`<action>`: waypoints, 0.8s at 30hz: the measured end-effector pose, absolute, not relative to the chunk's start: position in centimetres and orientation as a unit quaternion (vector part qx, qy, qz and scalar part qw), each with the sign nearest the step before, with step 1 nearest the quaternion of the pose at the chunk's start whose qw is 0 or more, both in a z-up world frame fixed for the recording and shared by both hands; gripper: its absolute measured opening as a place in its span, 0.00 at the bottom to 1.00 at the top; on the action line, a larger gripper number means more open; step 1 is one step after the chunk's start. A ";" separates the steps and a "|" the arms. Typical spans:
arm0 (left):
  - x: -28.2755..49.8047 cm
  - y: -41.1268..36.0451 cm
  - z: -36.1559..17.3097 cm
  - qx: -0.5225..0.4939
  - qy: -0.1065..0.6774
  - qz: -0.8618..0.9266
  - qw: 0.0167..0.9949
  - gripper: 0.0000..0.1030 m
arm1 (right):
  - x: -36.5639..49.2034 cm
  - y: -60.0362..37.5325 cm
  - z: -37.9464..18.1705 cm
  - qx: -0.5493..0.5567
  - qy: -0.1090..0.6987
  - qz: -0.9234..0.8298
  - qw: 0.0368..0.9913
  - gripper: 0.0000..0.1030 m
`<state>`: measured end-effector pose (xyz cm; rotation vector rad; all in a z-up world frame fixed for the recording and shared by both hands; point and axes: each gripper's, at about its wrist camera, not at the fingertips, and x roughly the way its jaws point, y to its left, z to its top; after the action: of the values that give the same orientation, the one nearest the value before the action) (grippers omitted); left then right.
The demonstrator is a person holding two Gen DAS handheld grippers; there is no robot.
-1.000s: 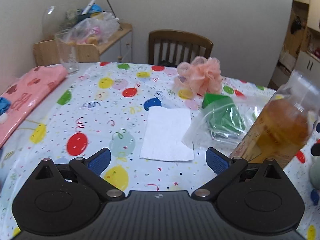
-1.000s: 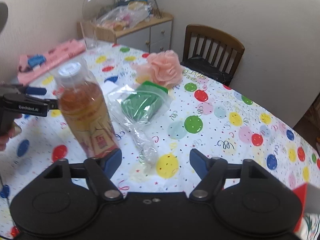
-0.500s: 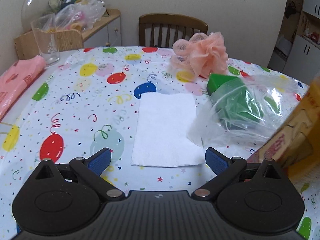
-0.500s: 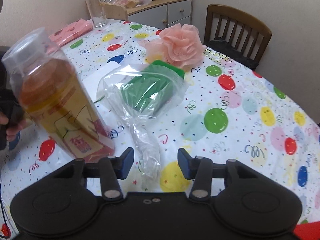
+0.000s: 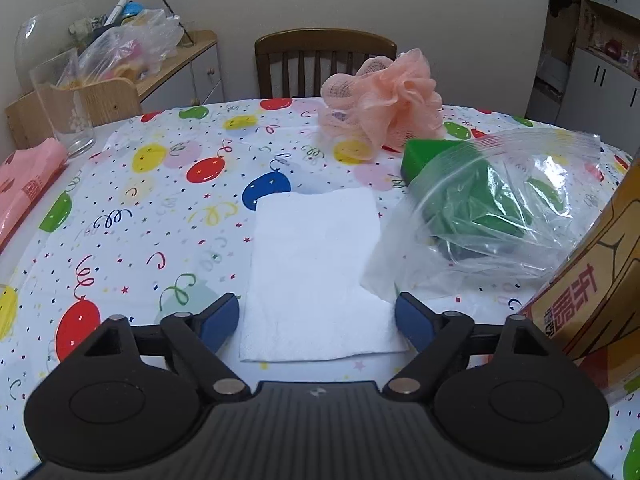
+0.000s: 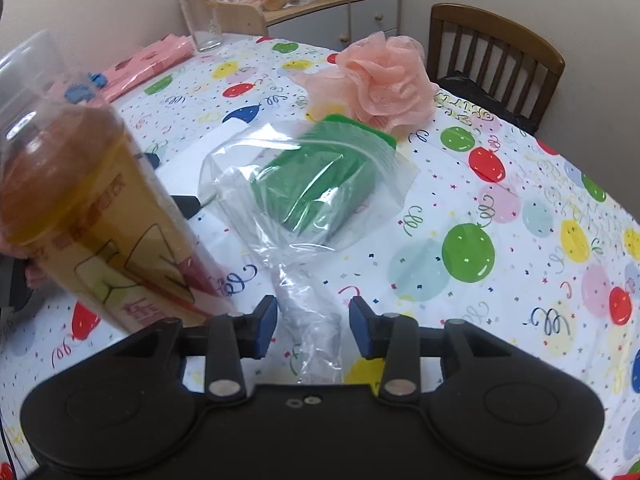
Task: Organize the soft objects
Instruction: 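Grasp the white napkin with the left gripper while the right gripper grasps the clear zip bag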
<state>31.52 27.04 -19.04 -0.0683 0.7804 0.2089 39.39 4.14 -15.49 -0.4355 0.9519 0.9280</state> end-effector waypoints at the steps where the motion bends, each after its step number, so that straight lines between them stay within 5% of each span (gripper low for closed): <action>1: 31.5 26.9 -19.0 -0.031 0.378 0.099 0.920 0.75 | 39.4 4.2 -15.6 -0.197 0.439 0.427 0.766 0.37; 6: 31.3 26.4 -18.9 -0.020 0.368 0.079 0.926 0.53 | 39.0 4.4 -16.1 -0.192 0.440 0.426 0.767 0.33; 8: 31.2 26.2 -18.9 -0.015 0.364 0.070 0.928 0.27 | 38.9 4.4 -16.2 -0.187 0.440 0.423 0.770 0.31; 11: 31.3 26.4 -18.6 -0.020 0.365 0.077 0.928 0.15 | 38.8 4.3 -16.0 -0.179 0.435 0.417 0.777 0.30; 24: 29.2 27.6 -17.3 -0.051 0.354 0.118 0.926 0.06 | 36.9 3.0 -13.6 -0.142 0.419 0.369 0.818 0.26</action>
<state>29.22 27.61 -17.30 -0.1055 0.7265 0.2427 36.90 3.05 -13.56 -0.3025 0.8928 0.7862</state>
